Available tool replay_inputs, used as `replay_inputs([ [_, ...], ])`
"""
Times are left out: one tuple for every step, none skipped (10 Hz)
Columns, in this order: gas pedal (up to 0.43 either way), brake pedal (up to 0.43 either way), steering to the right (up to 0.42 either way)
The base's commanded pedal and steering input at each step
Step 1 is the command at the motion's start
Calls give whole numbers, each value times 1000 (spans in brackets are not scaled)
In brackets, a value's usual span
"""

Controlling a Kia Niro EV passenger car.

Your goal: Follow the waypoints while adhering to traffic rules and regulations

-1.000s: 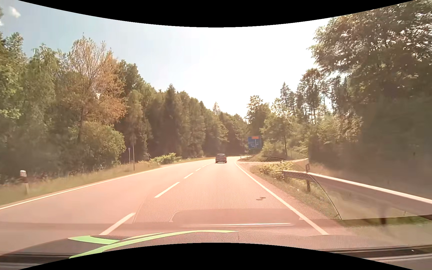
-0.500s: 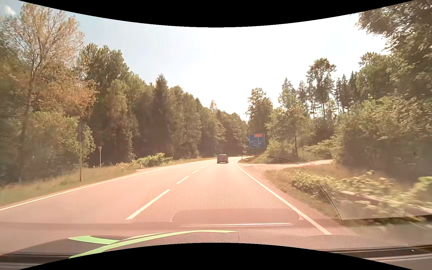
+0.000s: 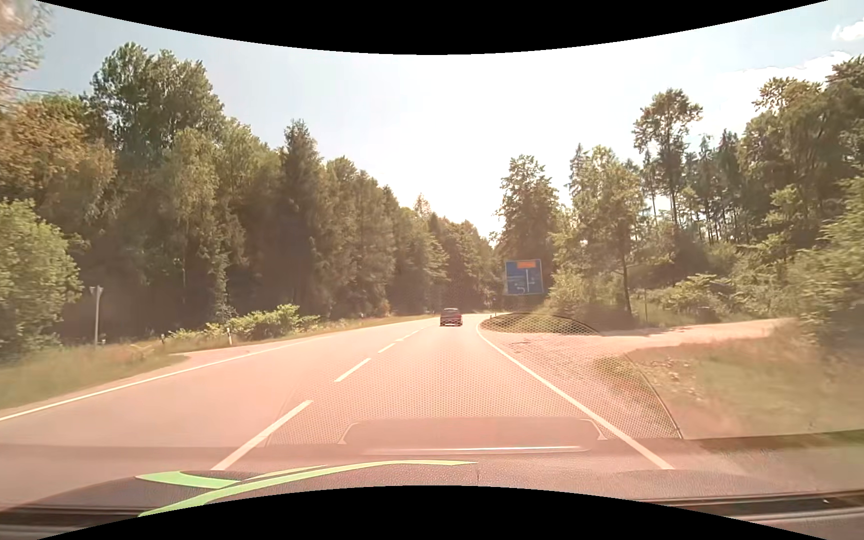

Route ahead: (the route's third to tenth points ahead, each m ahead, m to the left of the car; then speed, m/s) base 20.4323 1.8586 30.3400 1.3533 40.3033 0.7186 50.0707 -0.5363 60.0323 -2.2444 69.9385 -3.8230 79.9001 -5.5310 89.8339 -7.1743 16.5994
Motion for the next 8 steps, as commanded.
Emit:
replay_inputs([
  [157,0,5],
  [157,0,5],
  [157,0,5],
  [157,0,6],
  [157,0,8],
  [157,0,8],
  [157,0,9],
  [157,0,11],
])
